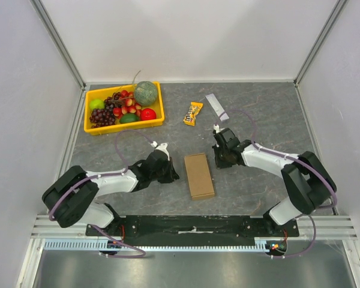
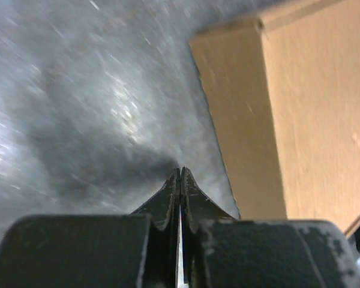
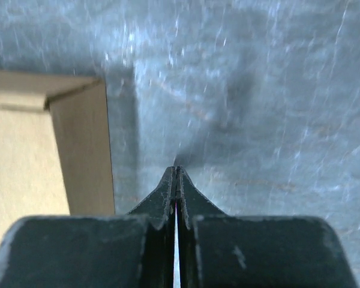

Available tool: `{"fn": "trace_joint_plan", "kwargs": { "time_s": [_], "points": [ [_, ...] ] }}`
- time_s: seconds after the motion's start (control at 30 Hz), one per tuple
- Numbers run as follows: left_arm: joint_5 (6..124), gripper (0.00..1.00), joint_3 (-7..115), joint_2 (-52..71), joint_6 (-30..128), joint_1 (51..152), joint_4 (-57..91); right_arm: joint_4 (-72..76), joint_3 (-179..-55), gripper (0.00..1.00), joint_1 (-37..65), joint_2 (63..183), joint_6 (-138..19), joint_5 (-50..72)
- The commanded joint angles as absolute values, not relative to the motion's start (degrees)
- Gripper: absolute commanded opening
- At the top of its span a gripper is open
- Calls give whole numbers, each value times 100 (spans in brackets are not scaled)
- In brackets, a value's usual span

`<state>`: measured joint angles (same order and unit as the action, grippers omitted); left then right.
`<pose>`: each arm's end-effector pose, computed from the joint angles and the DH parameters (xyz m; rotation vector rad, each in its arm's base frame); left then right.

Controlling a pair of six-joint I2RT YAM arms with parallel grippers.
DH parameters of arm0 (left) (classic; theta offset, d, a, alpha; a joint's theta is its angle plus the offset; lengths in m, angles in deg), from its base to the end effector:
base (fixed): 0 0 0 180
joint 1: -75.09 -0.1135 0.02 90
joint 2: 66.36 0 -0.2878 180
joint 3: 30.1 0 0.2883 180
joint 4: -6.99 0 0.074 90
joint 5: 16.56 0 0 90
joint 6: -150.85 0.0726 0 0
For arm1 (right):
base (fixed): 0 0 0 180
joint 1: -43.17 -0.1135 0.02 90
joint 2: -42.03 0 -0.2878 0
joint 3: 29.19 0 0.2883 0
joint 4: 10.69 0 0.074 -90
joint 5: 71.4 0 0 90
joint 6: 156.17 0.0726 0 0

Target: Fold the paper box

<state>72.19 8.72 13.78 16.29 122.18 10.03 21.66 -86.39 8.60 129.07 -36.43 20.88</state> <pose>0.1977 -0.2150 0.1042 0.0665 2.4918 -0.7712 0.2681 0.1812 0.1278 -0.1002 2.6913 0.3095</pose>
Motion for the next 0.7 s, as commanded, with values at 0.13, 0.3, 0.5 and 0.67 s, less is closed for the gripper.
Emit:
{"fn": "trace_joint_plan", "kwargs": {
  "time_s": [0.13, 0.3, 0.5, 0.67],
  "points": [
    [6800, 2, 1706, 1968, 2560, 11815, 1188, 2013, -9525, 0, 1091, 13615, -4095, 1210],
    [6440, 2, 1988, 2381, 2639, 11807, 1074, 1908, -9561, 0, 1082, 13660, -3963, 771],
    [6395, 2, 2111, 2549, 2648, 11815, 1030, 1662, -9447, 0, 1074, 13651, -3875, 155],
    [6526, 2, 2269, 2558, 2692, 11807, 1441, 1827, -9403, 0, 1091, 13450, -3743, 758]
  ]
}}
